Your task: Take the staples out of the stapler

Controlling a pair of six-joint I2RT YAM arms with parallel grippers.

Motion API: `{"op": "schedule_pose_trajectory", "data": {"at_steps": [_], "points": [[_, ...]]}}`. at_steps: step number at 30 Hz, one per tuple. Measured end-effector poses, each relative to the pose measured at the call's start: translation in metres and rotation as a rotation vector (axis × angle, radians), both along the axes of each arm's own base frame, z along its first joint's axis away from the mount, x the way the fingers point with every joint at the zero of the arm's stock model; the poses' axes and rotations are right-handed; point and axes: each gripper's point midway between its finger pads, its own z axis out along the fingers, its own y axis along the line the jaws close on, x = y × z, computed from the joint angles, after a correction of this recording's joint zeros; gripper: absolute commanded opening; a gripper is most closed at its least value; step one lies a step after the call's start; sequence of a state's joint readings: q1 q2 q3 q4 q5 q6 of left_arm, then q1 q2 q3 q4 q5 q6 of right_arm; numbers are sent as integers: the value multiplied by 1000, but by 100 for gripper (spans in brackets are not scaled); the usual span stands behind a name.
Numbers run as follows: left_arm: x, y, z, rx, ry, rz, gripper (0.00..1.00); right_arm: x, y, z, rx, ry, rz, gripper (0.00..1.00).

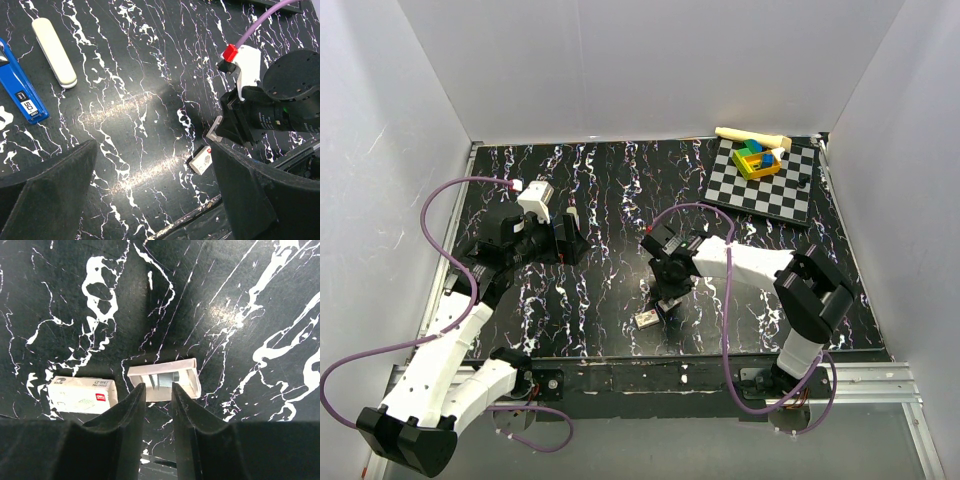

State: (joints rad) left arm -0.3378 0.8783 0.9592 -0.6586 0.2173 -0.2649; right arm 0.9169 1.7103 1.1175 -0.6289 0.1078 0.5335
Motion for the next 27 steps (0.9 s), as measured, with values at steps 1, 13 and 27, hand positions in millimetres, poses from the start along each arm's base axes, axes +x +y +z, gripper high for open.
{"op": "schedule_pose_trajectory", "data": {"at_steps": [1, 13, 27], "points": [[0, 0, 0, 0, 0, 0, 98, 0, 1, 1, 1, -3, 0, 36], [-5, -6, 1, -36, 17, -24, 98, 7, -5, 31, 22, -80, -15, 38], [-33, -16, -55, -89, 212, -34, 89, 9, -22, 33, -19, -99, 0, 38]]}}
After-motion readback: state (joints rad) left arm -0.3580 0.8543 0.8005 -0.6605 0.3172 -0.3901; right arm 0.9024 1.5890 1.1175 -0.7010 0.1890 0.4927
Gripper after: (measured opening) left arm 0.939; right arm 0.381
